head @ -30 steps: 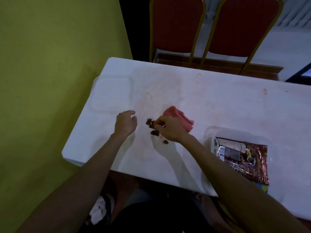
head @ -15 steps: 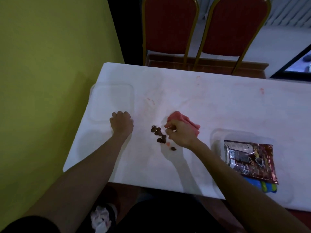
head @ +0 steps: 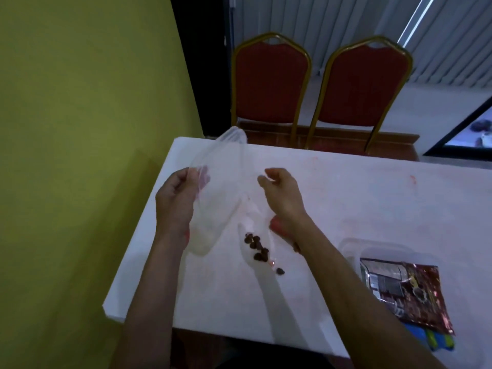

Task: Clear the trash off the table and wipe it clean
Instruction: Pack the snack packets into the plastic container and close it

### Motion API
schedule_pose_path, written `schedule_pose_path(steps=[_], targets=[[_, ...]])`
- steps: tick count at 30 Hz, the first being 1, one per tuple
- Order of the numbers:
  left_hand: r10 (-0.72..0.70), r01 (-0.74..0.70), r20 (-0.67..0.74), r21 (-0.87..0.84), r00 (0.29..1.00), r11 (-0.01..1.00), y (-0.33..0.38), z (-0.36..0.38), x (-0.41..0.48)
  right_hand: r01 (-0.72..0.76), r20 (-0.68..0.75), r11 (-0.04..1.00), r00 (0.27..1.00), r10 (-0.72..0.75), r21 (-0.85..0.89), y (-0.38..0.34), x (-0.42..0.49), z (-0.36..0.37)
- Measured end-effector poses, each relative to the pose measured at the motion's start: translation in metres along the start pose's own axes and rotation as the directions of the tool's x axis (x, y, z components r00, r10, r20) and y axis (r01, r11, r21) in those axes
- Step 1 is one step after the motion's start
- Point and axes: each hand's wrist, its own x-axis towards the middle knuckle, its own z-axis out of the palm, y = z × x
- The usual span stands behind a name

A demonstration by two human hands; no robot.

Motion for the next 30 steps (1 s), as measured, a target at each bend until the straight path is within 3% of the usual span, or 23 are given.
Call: schedule_pose_path(steps=[3, 5, 10, 14, 16, 20, 23, 26, 30], targets=[[-0.215, 0.271, 0.202, -0.315, 0.955, 0.91, 0.001, 0.016, -0.025, 0.072, -0.067, 0.997, 0.995, -0.071, 0.01, -0.016, -0.004, -0.036], [-0.314, 0.413, 0.295, -0.383, 0.902, 0.826, -0.008, 0.027, -0.035, 0.07, -0.043, 0.994, 0.996, -0.074, -0.087, -0.01, -0.008, -0.069], [-0.481, 0.607, 0.375, -0.4, 0.792, 0.687, -0.044, 0.074, -0.051, -0.041, -0.045, 0.98, 0.998, 0.033, -0.193, 0.039, -0.032, -0.152], [-0.566, 0.692, 0.404, -0.335, 0.718, 0.639, -0.087, 0.126, -0.074, -0.111, -0.2, 0.982, 0.977, 0.08, -0.15, 0.082, -0.056, -0.213], [-0.598, 0.71, 0.401, -0.239, 0.694, 0.663, -0.112, 0.148, -0.091, -0.14, -0.305, 0.982, 0.948, 0.097, -0.124, 0.097, -0.068, -0.24], [-0.6, 0.594, 0.305, 0.123, 0.74, 0.795, -0.145, 0.183, -0.137, -0.221, -0.38, 0.969, 0.91, 0.166, -0.106, 0.132, -0.088, -0.287], [-0.456, 0.316, 0.34, 0.393, 0.822, 0.863, -0.162, 0.194, -0.165, -0.298, -0.37, 0.945, 0.9, 0.231, -0.135, 0.159, -0.099, -0.31], [-0.354, 0.094, 0.405, 0.536, 0.843, 0.839, -0.177, 0.203, -0.181, -0.362, -0.353, 0.912, 0.893, 0.279, -0.194, 0.18, -0.104, -0.321], [-0.261, -0.001, 0.345, 0.604, 0.902, 0.797, -0.19, 0.223, -0.187, -0.416, -0.363, 0.838, 0.886, 0.288, -0.353, 0.202, -0.095, -0.33]])
